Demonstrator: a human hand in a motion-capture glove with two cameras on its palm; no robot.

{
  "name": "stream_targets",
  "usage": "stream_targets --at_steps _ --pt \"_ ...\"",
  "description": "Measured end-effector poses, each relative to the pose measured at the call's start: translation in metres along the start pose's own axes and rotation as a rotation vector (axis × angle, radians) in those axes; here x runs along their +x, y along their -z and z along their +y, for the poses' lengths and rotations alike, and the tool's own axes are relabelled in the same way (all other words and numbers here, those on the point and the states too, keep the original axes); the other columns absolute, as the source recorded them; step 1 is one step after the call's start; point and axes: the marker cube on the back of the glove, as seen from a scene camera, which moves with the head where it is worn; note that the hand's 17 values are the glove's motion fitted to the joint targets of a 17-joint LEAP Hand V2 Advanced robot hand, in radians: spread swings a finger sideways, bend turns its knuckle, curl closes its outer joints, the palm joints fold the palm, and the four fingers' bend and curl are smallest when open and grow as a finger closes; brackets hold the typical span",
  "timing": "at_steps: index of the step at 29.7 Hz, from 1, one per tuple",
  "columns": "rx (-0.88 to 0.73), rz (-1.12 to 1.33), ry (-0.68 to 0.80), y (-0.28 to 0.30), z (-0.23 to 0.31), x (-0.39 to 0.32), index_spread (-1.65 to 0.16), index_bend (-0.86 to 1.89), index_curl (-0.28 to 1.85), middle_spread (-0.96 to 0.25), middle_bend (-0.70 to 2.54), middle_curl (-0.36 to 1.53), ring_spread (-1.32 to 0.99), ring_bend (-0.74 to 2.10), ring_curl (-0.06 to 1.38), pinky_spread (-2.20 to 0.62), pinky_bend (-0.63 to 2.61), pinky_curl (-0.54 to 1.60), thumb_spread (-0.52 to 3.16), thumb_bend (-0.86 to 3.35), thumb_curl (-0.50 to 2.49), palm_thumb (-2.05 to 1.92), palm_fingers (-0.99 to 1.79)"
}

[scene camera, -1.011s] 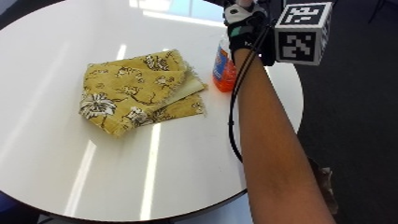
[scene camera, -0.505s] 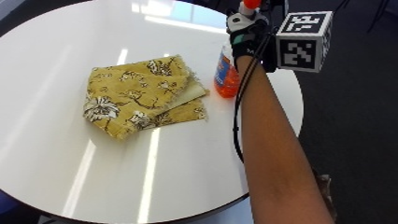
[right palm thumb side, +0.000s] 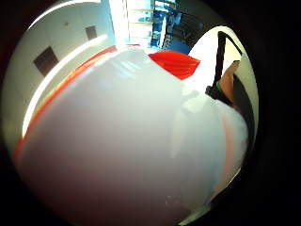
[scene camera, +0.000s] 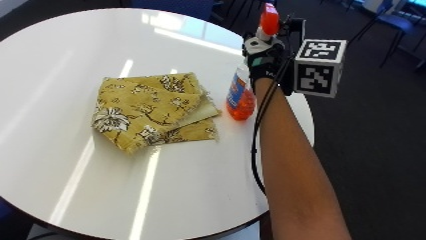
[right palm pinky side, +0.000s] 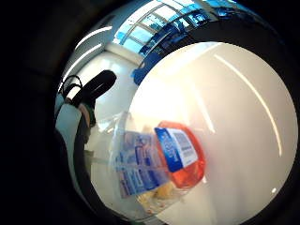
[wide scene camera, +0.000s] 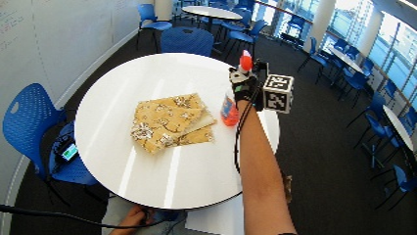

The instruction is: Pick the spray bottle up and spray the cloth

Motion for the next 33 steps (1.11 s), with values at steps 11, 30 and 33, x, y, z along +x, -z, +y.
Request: stream_targets --at_steps 11,30,33 --pt "-0.264 0.164 0.128 -0.003 0.0 -0.029 -0.29 0.19 0.5 -0.25 0.57 0.53 -0.24 0.66 0.46 -0.32 0.41 0.38 0.52 -0.03 0.67 0.95 1.35" --pt "-0.527 0.385 0.04 0.005 -0.007 -0.061 -0.29 0.22 0.53 -0.25 0.57 0.52 -0.25 0.63 0.45 -0.32 0.4 0.37 0.34 -0.04 0.71 0.94 1.37" --pt "-0.568 0.489 0.022 0.002 -0.005 -0.061 -0.29 0.23 0.53 -0.25 0.57 0.52 -0.25 0.63 0.45 -0.32 0.4 0.37 0.33 -0.04 0.71 0.94 1.37"
